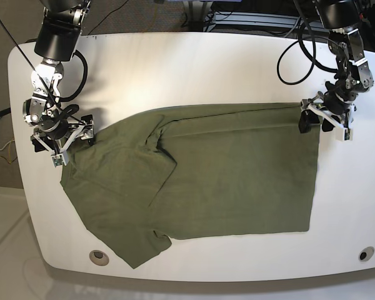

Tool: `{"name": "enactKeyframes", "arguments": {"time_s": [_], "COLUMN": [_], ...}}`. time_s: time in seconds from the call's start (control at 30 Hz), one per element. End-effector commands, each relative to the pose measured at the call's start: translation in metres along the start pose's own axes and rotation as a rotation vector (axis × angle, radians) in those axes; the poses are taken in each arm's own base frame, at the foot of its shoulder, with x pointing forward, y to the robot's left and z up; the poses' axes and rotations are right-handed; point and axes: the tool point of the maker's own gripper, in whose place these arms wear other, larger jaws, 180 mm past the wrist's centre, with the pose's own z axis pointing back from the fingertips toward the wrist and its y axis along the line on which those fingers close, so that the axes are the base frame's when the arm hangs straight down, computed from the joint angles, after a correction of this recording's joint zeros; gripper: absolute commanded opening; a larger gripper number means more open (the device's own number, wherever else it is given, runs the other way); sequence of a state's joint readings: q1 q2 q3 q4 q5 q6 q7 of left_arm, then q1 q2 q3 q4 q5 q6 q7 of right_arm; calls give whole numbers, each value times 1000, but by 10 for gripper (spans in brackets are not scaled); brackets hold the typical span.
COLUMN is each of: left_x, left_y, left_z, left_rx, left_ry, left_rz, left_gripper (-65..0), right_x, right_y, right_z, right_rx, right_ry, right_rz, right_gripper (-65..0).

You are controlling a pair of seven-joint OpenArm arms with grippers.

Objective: Fold the T-shirt properly
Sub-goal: 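Grasp the shirt corners with both grippers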

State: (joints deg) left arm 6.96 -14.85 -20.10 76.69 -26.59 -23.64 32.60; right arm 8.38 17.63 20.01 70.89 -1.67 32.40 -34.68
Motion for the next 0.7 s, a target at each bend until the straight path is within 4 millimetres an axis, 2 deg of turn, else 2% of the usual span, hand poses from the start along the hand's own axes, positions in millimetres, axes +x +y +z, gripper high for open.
{"name": "enactKeyframes", "arguments": {"time_s": [0.0,0.13,0.23,0.3,0.33,0.37,0.4,0.53,0.67], "left_x": [-36,-41,-45,-46,-46,-46,-46,-46,-46], "left_y": [-4,-15,-23,-25,-25,-25,-25,-25,-24], "left_z": [-3,-7,-10,-11,-11,-11,-11,-11,-10], "left_rx": [0,-23,-42,-47,-48,-48,-48,-47,-44], "left_ry": [138,154,165,169,169,169,171,171,170], "left_rz": [-5,-16,-25,-30,-30,-30,-30,-29,-27], "left_gripper": [-217,-248,-372,-481,-559,-599,-650,-650,-650], "right_x": [-3,-7,-13,-15,-16,-16,-17,-20,-21], "right_y": [-7,-6,-5,-4,-4,-4,-3,-3,-1], "right_z": [2,2,3,3,3,3,3,2,2], "right_rx": [-21,-19,-17,-16,-16,-13,-13,-10,-6], "right_ry": [29,38,47,52,53,54,55,62,64], "right_rz": [24,24,26,26,26,28,28,26,24], "right_gripper": [0,0,0,0,0,0,-20,-150,-385]}}
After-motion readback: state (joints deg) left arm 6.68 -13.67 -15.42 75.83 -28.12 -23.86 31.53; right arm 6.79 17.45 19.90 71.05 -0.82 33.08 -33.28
